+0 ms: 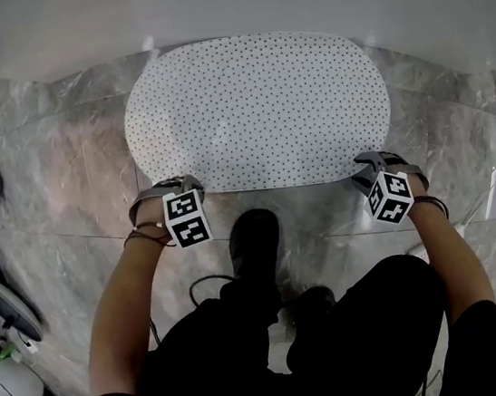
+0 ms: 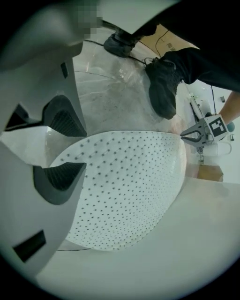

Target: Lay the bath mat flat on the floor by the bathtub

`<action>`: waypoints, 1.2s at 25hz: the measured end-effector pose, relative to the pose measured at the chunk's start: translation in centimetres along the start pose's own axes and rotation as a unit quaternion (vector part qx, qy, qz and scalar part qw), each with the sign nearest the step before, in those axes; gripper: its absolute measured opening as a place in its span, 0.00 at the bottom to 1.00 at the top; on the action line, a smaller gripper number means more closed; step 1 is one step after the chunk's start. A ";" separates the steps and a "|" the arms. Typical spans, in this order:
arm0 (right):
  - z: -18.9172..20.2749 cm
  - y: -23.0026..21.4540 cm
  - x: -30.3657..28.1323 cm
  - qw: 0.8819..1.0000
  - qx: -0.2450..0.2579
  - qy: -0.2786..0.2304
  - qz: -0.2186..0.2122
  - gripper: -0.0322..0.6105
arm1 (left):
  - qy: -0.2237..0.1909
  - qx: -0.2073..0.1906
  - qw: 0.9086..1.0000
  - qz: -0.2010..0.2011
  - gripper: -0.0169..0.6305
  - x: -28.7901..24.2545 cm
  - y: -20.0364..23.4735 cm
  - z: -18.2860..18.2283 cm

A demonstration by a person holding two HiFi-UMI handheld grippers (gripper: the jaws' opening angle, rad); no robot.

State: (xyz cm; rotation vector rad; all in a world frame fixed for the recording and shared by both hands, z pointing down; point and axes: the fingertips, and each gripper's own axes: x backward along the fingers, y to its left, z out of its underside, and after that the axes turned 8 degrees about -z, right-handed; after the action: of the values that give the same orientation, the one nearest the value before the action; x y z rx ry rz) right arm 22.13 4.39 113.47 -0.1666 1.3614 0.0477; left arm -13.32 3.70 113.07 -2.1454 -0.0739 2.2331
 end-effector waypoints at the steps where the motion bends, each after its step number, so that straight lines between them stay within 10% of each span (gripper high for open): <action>1: 0.5 0.0 -0.2 1.000 0.006 0.011 -0.003 0.34 | 0.005 -0.003 1.000 -0.003 0.07 0.0 0.1 0.4; 9: 1.0 0.1 -0.7 0.999 -0.011 0.025 -0.030 0.32 | 0.055 -0.074 0.995 -0.034 0.19 -2.0 -1.2 0.9; 16: 0.2 0.9 0.1 0.994 -0.074 -0.015 -0.074 0.34 | -0.033 0.157 0.987 -0.007 0.22 0.7 2.7 -0.8; 19: -0.7 -0.5 1.1 0.992 -0.102 -0.037 -0.063 0.29 | -0.061 0.196 0.979 -0.009 0.22 1.5 4.1 -1.9; 24: 0.8 0.9 -0.9 0.997 0.011 0.045 -0.066 0.42 | -0.036 0.143 0.989 0.007 0.25 -0.1 2.6 -1.9; 30: 0.6 1.3 -1.0 0.998 0.020 0.040 -0.045 0.30 | -0.007 0.123 0.992 0.017 0.26 -1.5 0.7 0.2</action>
State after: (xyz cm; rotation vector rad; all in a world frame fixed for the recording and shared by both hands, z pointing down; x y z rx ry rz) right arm 22.33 5.85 114.45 -0.1976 1.4314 -0.0624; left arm -13.46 2.91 114.54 -2.0161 0.2261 2.1443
